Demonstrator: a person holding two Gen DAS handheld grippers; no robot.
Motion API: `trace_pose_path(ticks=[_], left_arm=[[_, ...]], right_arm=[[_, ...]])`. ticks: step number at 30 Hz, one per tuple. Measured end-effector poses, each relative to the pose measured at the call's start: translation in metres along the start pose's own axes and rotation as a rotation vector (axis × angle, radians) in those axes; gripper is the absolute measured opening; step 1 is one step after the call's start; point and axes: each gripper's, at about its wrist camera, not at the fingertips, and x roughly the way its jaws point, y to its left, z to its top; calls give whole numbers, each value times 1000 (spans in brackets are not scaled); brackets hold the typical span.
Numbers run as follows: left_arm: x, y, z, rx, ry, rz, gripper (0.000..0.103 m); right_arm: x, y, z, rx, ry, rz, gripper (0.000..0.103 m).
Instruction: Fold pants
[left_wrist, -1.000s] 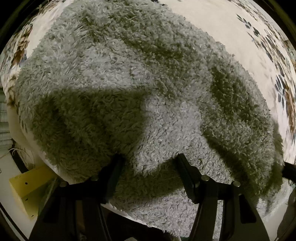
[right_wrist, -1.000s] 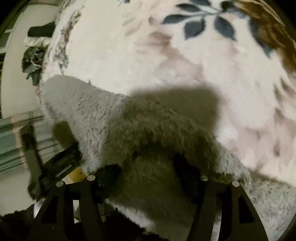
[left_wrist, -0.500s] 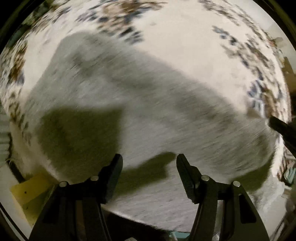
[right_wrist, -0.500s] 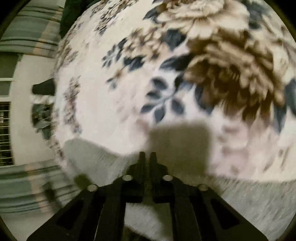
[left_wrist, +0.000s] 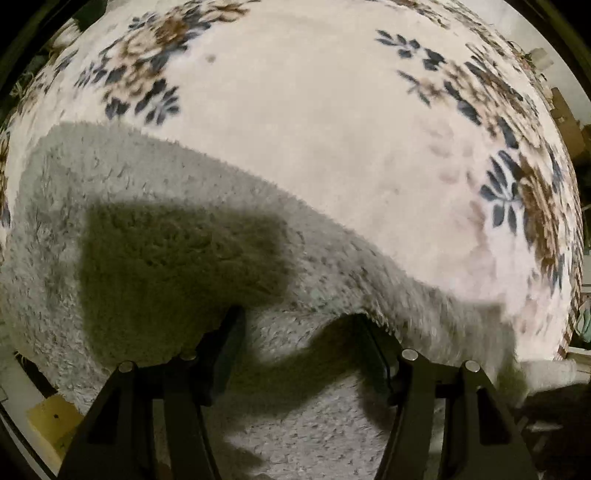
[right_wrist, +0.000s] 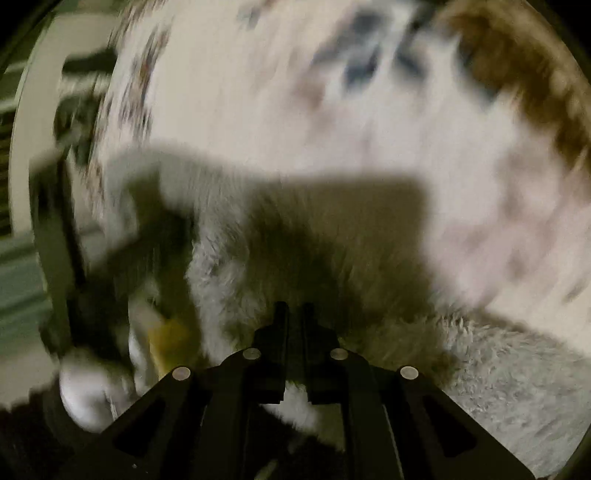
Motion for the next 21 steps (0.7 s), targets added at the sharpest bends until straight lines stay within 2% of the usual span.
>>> trace_pose_path(ticks=[1,3,4,5,7,9,11,14,15,16,17,18,20,21], left_arm=[[1,2,-3,0,4,2,58],[3,7,-9,2,11,7,58],[6,8,-9,2,13,9,58],[7,12,-11,3,15,10,58],[8,14,-13,6,12,10,58],[6,19,-17,11,12,13,58],[7,18,-19,13,9,18,58],[9,21,-22,17,2,23,58],[9,23,-25,21,-1,26,58],[6,26,-27,24,-3,29,58],[14,12,-21,23,-4,31,58],[16,11,-23,23,-4,30,58],[17,16,-29,17,-10,19,58],[16,19,-31,15,-12,14,58]], right_arm=[[6,2,-3,-16,18,0,22],[6,2,-2,-10,-11,31,37],[1,-1,3,21,-52,84,54],[-5,-6,8,62,-101,134,65],[-12,-14,18,120,-170,185,73],[-10,-23,31,197,-204,238,76],[2,-30,42,267,-205,303,84],[26,-34,58,374,-173,317,85],[27,-34,60,406,-170,312,85],[25,-35,62,419,-163,308,71],[21,-36,63,430,-156,305,33],[14,-45,62,473,-159,374,19],[-1,-67,56,569,-216,519,14],[-14,-76,55,595,-257,553,14]])
